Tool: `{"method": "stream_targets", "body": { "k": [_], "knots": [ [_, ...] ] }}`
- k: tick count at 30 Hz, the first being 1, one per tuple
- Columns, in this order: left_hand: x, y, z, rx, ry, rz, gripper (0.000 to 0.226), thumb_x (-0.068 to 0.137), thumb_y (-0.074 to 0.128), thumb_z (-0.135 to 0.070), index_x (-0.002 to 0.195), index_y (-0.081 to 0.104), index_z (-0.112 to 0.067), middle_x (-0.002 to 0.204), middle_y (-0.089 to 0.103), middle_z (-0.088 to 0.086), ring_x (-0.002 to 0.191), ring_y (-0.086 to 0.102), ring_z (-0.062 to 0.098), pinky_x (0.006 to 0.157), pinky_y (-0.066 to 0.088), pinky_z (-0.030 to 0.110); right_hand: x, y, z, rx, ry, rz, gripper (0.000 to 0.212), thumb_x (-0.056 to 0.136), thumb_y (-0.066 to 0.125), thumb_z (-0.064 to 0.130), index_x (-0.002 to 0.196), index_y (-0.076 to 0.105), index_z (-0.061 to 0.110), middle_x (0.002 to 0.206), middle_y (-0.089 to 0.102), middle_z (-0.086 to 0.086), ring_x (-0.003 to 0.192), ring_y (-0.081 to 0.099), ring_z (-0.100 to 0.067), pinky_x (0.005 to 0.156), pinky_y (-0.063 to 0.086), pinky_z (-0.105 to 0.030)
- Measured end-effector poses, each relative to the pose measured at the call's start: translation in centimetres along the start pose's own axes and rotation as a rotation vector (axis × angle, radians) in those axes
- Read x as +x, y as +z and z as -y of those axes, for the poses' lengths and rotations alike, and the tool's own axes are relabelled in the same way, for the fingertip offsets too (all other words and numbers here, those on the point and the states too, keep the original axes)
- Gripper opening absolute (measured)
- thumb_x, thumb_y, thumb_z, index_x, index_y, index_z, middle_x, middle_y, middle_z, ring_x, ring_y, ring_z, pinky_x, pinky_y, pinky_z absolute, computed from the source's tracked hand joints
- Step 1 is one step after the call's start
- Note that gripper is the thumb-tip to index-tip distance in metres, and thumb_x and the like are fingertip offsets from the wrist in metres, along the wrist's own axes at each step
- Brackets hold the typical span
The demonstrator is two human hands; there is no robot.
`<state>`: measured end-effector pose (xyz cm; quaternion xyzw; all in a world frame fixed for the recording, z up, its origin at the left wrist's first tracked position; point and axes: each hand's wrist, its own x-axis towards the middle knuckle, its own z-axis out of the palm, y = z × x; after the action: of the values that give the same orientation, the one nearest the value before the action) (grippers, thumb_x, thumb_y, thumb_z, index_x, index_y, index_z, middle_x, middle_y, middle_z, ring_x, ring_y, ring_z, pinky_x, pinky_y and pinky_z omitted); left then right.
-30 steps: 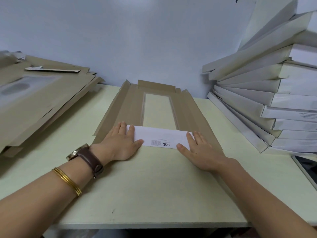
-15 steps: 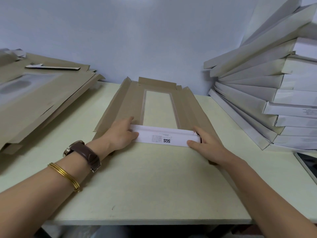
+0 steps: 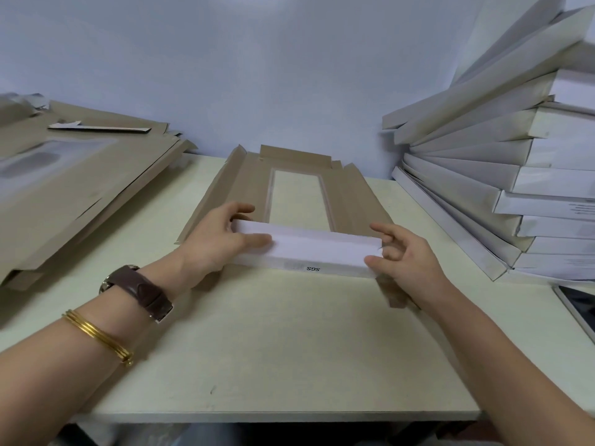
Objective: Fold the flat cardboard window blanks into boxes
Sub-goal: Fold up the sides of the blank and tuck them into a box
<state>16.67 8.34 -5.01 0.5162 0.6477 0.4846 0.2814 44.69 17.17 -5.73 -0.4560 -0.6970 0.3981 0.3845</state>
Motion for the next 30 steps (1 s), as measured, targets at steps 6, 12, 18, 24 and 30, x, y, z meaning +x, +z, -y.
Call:
{"method": "stream_targets", "body": {
  "k": [6, 12, 18, 24, 30],
  "knots": [
    [-1.5, -0.8, -1.4, 0.454, 0.136, 0.226, 0.047, 0.065, 0.081, -0.047, 0.106, 0.064, -0.032, 0.095, 0.062, -0.018, 0.076, 0.060, -0.003, 0.061, 0.043, 0.011, -1.7, -0.3, 0.7, -0.253, -0.229, 0.130, 0.041, 0.075, 0.067, -0.014, 0.097, 0.070, 0.021, 0.076, 0.056, 0.000, 0.066, 0.053, -0.011, 0.064, 0.042, -0.014],
    [-3.0, 2.2, -0.9, 1.007, 0.290, 0.398, 0.064, 0.078, 0.058, -0.062, 0.132, 0.045, -0.030, 0.123, 0.045, -0.006, 0.110, 0.039, 0.016, 0.095, 0.042, 0.031, -3.3, 0.6, 0.8, -0.657, -0.368, 0.282, 0.048, 0.069, 0.059, -0.008, 0.109, 0.071, 0.015, 0.083, 0.056, 0.004, 0.079, 0.056, -0.009, 0.073, 0.046, -0.023],
    [-3.2, 4.2, -0.4, 1.015, 0.290, 0.474, 0.077, 0.080, 0.042, -0.073, 0.143, 0.029, -0.031, 0.148, 0.020, -0.006, 0.131, 0.014, 0.019, 0.113, 0.023, 0.037, -4.4, 2.5, 1.8, -0.771, -0.317, 0.388, 0.057, 0.076, 0.051, 0.063, 0.114, 0.061, 0.021, 0.098, 0.045, 0.010, 0.096, 0.043, -0.006, 0.084, 0.039, -0.024],
    [-3.3, 5.0, 0.8, 0.944, 0.326, 0.594, 0.084, 0.092, 0.031, -0.064, 0.153, -0.011, -0.025, 0.160, -0.017, -0.011, 0.142, -0.022, 0.000, 0.119, -0.011, 0.030, -4.6, 5.6, 1.5, -0.900, -0.327, 0.543, 0.091, 0.087, 0.016, 0.076, 0.155, 0.007, 0.017, 0.162, 0.002, 0.007, 0.147, -0.005, -0.004, 0.119, 0.000, -0.026],
    [-3.5, 4.0, 1.1, 1.007, 0.322, 0.676, 0.089, 0.081, 0.014, -0.080, 0.150, -0.017, -0.034, 0.157, -0.021, -0.016, 0.140, -0.026, -0.002, 0.119, -0.014, 0.031, -4.8, 5.3, 0.0, -0.958, -0.324, 0.610, 0.101, 0.073, -0.004, 0.083, 0.153, -0.012, 0.021, 0.159, -0.019, 0.012, 0.137, -0.028, 0.008, 0.111, -0.018, -0.017]
  ]
}}
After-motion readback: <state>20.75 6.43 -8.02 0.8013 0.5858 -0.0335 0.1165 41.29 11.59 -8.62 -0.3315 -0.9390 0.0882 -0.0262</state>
